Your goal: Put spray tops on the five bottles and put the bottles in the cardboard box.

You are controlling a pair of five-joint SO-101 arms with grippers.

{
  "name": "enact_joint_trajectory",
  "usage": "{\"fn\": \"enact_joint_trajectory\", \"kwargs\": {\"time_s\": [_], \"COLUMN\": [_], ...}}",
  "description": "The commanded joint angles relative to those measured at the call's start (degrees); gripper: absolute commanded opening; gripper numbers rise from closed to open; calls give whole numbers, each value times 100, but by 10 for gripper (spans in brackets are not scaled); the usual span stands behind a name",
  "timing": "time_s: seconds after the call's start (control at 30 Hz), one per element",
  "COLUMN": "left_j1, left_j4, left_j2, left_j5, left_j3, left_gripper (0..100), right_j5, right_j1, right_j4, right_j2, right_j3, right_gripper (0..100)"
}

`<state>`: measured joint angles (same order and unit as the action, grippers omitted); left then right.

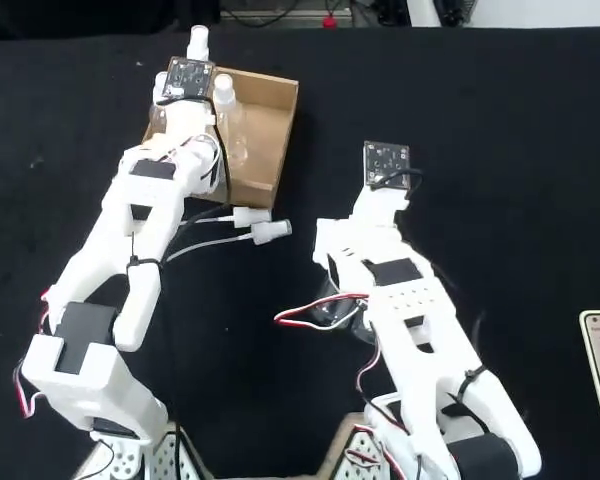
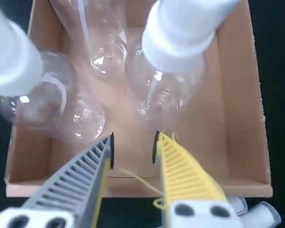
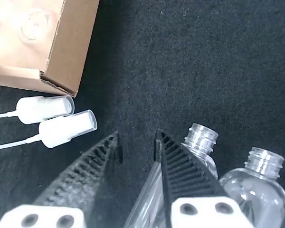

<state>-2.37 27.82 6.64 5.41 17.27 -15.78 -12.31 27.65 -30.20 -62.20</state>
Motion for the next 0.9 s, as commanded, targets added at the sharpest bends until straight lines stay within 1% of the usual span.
{"fn": "enact_joint_trajectory", "kwargs": {"time_s": [0.0, 0.23, 0.37, 0.47, 0.87], "left_j1": [31, 66, 48, 66, 48], "left_j4": [0, 70, 448, 554, 527], "left_j2": [62, 818, 1037, 1204, 1486], "left_j5": [26, 26, 26, 26, -9], "left_j3": [-356, -927, -1358, -1578, -1727], "left_gripper": [152, 152, 152, 152, 152], "right_j5": [62, 62, 62, 62, 62], "right_j1": [88, 88, 88, 88, 88], "right_j4": [-167, -167, -167, -167, -167], "right_j2": [-198, -198, -215, -215, -215], "right_j3": [110, 110, 110, 110, 110], "right_gripper": [117, 117, 117, 117, 117]}}
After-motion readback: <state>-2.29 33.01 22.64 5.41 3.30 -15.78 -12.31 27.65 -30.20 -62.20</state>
